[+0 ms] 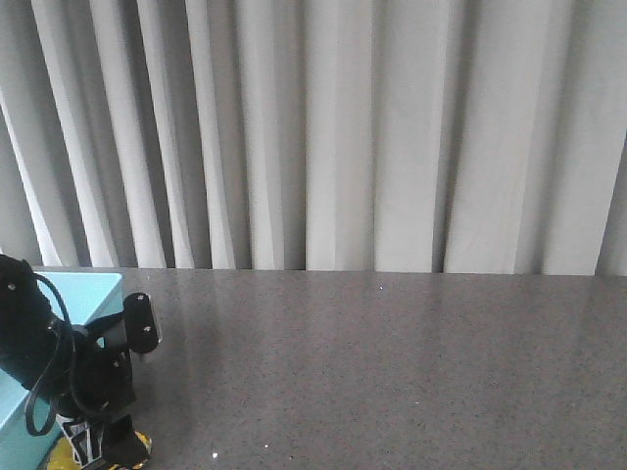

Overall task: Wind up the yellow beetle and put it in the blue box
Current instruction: 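Lift the beetle with the left gripper over the blue box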

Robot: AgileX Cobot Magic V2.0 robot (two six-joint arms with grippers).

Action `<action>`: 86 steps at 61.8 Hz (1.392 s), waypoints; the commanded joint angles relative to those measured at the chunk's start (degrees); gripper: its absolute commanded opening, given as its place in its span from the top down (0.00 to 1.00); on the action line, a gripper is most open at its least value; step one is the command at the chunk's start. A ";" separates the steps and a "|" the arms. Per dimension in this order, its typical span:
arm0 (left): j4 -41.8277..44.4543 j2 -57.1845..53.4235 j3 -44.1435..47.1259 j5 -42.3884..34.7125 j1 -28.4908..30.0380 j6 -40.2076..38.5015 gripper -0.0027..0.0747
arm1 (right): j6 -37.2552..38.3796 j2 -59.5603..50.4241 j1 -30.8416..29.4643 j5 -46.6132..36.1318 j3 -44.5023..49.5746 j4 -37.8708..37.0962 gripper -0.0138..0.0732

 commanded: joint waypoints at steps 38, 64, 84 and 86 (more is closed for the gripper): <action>4.93 4.06 -2.18 -2.98 -0.22 -2.68 0.28 | -0.21 -0.01 0.04 -3.35 -1.39 0.01 0.20; 4.75 4.03 -2.24 -1.57 -0.22 -2.88 0.52 | -0.21 -0.01 0.04 -3.35 -1.39 0.01 0.20; 2.05 2.99 -2.64 -2.11 -0.41 -2.88 0.68 | -0.21 -0.01 0.04 -3.35 -1.39 0.01 0.20; 1.17 2.63 -3.33 -2.05 -0.41 -2.88 0.68 | -0.21 -0.01 0.04 -3.35 -1.39 0.01 0.20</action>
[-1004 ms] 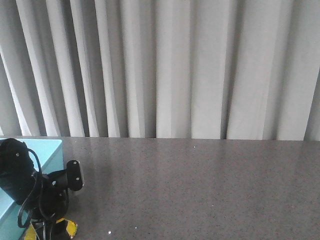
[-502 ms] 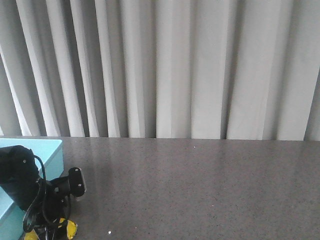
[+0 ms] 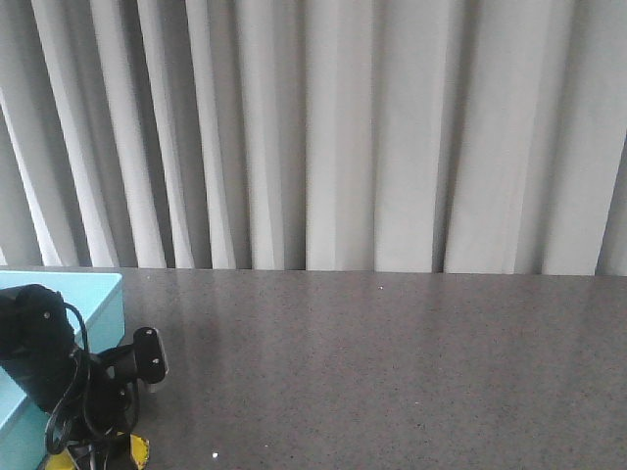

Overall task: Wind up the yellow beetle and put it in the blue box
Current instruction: 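Lift the beetle with the left gripper over the blue box, then lower the beetle into the box and open the left gripper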

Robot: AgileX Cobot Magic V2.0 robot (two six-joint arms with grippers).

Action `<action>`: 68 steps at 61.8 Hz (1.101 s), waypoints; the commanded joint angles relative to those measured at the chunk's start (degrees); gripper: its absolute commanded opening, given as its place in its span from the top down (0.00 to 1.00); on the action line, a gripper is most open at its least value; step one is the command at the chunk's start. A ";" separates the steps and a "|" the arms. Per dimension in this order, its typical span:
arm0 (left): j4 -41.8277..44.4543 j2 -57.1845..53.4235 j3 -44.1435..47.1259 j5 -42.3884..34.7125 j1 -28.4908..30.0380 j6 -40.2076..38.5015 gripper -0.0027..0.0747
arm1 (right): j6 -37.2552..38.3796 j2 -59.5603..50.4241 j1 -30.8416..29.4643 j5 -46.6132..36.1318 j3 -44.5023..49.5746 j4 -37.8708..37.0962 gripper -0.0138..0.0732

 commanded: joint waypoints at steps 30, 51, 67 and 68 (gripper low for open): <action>-12.18 -11.65 -20.82 8.54 -0.23 -12.09 0.68 | -0.21 -0.01 0.04 -3.35 -1.39 0.01 0.20; 15.12 -13.04 -29.39 10.98 0.66 -35.49 0.68 | -0.21 -0.01 0.04 -3.35 -1.39 0.01 0.20; 14.64 -12.48 -29.39 11.66 10.06 -39.78 0.68 | -0.21 -0.01 0.04 -3.35 -1.39 0.01 0.20; 14.19 -12.40 -29.39 11.71 10.84 -39.78 0.68 | -0.21 -0.01 0.04 -3.35 -1.39 0.01 0.20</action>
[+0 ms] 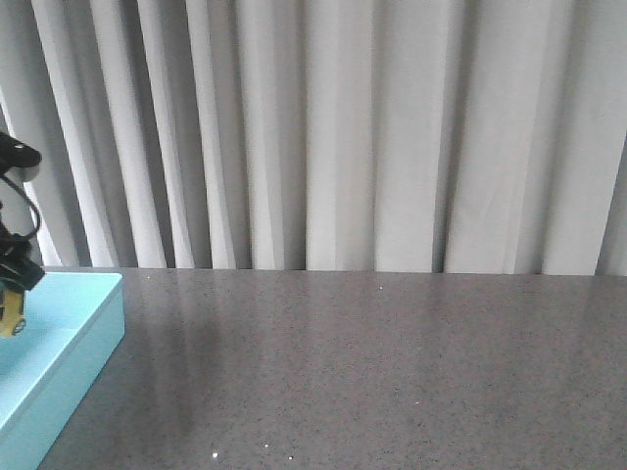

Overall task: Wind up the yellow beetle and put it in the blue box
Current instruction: 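Lower the beetle into the box and open the left gripper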

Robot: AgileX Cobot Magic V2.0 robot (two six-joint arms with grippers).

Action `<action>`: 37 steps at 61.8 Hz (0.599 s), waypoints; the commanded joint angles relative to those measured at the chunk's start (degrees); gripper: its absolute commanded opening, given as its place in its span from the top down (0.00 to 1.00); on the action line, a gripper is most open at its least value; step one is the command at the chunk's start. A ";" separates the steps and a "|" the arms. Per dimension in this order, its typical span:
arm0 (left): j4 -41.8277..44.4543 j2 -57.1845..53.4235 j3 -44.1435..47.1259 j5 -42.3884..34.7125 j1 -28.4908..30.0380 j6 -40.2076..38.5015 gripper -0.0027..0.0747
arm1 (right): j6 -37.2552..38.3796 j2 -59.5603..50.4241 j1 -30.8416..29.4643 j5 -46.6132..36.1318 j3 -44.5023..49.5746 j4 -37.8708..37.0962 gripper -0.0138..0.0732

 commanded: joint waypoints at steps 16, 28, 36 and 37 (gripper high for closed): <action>-5.25 2.15 -1.92 -1.73 9.29 -4.44 0.68 | -0.21 -0.01 0.04 -3.40 -1.39 0.01 0.20; -5.53 7.56 -1.92 -1.53 9.54 -4.44 0.68 | -0.21 -0.01 0.04 -3.40 -1.39 0.01 0.20; -5.24 11.23 -1.92 -1.58 9.54 -4.58 0.68 | -0.21 -0.01 0.04 -3.40 -1.39 0.01 0.20; -5.06 11.67 -1.92 -1.58 9.54 -4.87 0.68 | -0.21 -0.01 0.04 -3.40 -1.39 0.01 0.20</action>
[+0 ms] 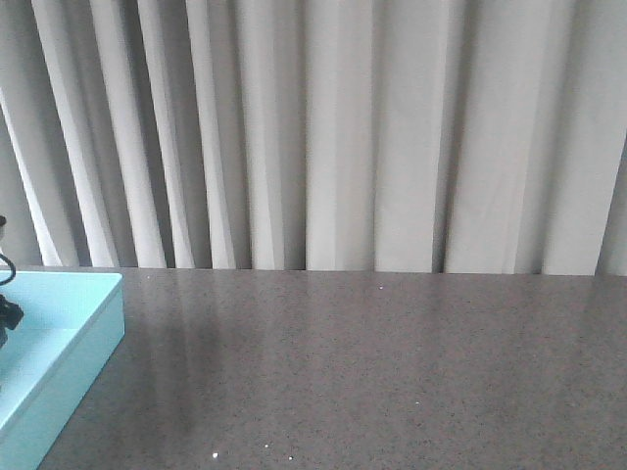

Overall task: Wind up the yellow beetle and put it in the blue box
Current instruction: 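Lower the beetle into the box and open the left gripper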

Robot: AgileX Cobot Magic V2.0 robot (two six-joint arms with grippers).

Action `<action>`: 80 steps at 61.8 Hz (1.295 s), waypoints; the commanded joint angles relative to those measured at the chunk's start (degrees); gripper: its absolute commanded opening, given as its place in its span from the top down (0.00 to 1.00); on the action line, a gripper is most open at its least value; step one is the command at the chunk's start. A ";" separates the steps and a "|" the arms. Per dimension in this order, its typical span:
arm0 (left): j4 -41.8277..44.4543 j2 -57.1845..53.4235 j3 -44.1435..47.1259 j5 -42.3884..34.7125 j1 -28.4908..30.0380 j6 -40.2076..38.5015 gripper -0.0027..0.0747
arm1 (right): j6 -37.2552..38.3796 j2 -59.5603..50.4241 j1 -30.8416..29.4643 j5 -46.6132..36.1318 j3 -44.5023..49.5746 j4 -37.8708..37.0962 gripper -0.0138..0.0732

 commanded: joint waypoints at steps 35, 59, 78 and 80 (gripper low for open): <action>-0.48 7.73 -1.92 -15.20 0.02 -1.42 0.59 | -0.21 -0.01 0.04 -3.40 -1.39 0.01 0.20; -3.01 5.68 -1.92 -15.87 0.02 -1.37 0.27 | -0.21 -0.01 0.04 -3.40 -1.39 0.01 0.20; -7.26 -2.91 -1.92 -13.80 -0.16 -1.08 0.27 | -0.21 -0.01 0.04 -3.40 -1.39 0.01 0.20; -8.93 -3.89 -1.92 -13.16 -0.22 -0.41 0.27 | -0.21 -0.01 0.04 -3.40 -1.39 0.01 0.20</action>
